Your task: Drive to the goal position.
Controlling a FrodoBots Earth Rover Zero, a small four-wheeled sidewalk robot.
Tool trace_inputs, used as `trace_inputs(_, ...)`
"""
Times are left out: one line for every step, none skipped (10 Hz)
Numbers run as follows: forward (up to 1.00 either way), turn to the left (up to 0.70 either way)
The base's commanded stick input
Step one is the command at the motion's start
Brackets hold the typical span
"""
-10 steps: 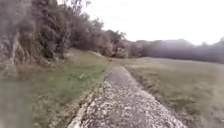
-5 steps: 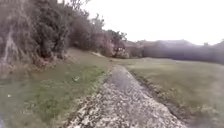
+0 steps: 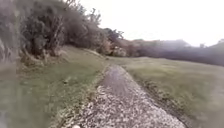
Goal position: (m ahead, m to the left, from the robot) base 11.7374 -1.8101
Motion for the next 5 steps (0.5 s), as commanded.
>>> trace_inputs(0.85, 0.0)
trace_inputs(0.85, 0.0)
trace_inputs(0.85, 0.0)
trace_inputs(0.85, 0.0)
trace_inputs(0.85, 0.0)
